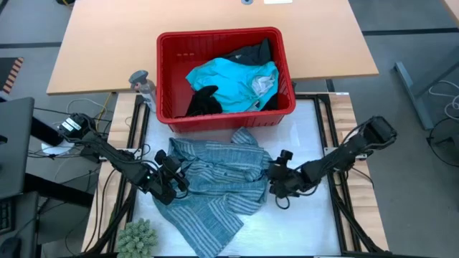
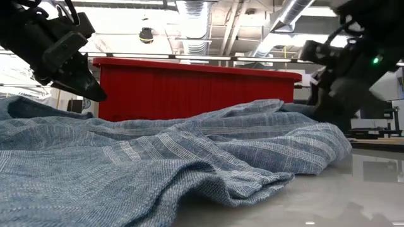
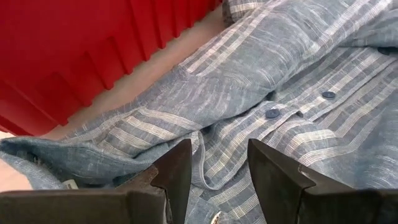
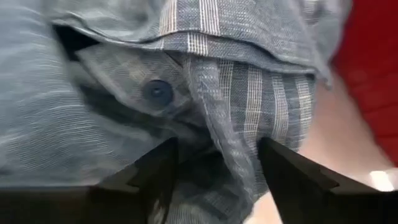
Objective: Fold Laundry from Bin
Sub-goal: Fold the patterned blue shirt
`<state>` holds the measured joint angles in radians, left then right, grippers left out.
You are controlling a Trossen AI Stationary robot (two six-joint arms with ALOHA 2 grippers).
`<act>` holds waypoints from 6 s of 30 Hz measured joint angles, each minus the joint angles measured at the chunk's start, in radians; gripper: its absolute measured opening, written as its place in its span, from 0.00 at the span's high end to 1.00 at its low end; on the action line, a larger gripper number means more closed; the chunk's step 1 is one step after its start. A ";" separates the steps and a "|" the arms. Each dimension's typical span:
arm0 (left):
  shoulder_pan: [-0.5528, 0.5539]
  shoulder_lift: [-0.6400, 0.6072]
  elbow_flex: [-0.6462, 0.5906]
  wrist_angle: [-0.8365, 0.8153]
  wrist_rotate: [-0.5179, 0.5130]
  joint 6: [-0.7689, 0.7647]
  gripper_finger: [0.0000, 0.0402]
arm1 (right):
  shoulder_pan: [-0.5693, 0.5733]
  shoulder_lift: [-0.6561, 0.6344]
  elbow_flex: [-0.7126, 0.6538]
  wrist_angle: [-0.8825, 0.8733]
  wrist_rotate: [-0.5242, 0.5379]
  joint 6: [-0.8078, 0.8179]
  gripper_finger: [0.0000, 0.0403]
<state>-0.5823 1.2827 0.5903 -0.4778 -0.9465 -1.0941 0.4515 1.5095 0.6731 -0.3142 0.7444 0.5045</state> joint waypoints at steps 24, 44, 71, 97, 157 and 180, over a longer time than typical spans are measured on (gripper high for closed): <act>0.000 0.240 -0.005 0.000 0.044 -0.029 0.64 | -0.103 -0.078 0.697 -0.825 0.012 -0.309 0.95; -0.026 0.290 -0.005 -0.114 0.144 -0.231 0.64 | -0.644 0.007 0.802 -0.763 -0.273 -0.888 0.79; -0.131 0.290 -0.005 -0.293 0.208 -0.457 0.64 | -0.170 -0.099 0.495 -0.662 -0.457 -0.771 0.46; -0.131 0.290 -0.005 -0.291 0.187 -0.464 0.64 | -0.298 0.099 0.495 -0.778 -0.377 -0.857 0.94; -0.250 0.220 0.020 -0.247 0.332 -0.427 0.64 | 0.314 0.309 0.759 -1.171 -0.248 1.244 0.35; -0.249 0.220 0.020 -0.211 0.340 -0.429 0.64 | 0.250 -0.068 0.095 -0.419 -0.354 1.060 0.35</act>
<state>-0.8318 1.5024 0.6102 -0.6883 -0.6064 -1.5234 0.7017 1.4414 0.7678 -0.7328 0.3901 1.5643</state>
